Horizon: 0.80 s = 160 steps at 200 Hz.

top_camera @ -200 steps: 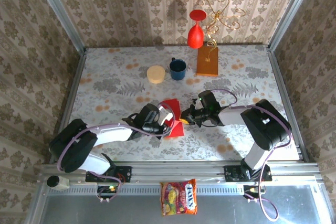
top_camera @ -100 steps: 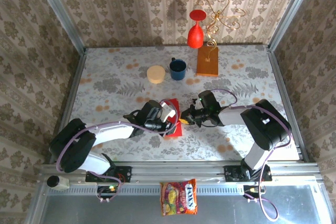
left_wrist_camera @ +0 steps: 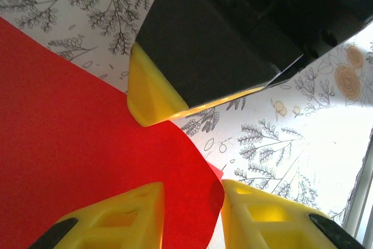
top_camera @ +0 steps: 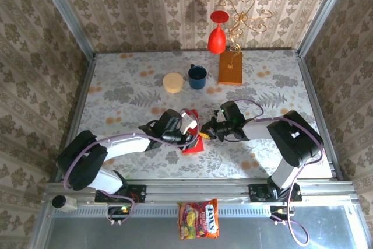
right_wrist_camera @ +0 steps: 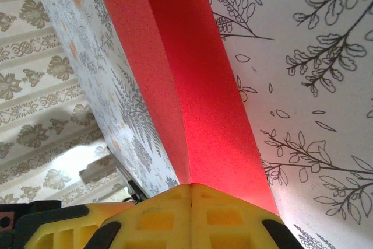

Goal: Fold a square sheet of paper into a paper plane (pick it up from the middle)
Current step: Fold the triangle a second time at the center of the table.

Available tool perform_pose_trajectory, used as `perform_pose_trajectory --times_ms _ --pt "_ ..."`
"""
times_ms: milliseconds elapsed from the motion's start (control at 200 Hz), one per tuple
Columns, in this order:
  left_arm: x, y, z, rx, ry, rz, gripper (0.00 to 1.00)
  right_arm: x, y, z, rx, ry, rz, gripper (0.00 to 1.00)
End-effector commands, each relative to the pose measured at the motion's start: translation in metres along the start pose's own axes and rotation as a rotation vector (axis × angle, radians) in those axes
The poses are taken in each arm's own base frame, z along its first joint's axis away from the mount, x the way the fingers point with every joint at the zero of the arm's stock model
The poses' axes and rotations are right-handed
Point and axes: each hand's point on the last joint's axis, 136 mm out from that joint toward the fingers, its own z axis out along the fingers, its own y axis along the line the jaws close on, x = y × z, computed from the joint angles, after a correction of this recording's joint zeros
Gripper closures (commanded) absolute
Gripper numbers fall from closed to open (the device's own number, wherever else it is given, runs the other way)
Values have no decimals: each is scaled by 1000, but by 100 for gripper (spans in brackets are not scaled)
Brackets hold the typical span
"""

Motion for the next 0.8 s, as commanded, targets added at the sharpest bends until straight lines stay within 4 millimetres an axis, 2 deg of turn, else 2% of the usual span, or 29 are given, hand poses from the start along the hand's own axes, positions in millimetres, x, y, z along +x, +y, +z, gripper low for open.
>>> perform_pose_trajectory --times_ms 0,445,695,740,795 --pt "-2 -5 3 22 11 22 69 5 -8 3 8 22 8 96" --pt "-1 -8 9 27 17 25 70 5 -8 3 6 20 7 96" --pt "-5 -7 13 26 12 24 96 6 -7 2 2 22 6 96" --pt "-4 -7 13 24 13 22 100 6 -7 0 1 23 3 90" --pt "-3 -7 13 24 14 21 100 3 -8 -5 3 16 -2 78"
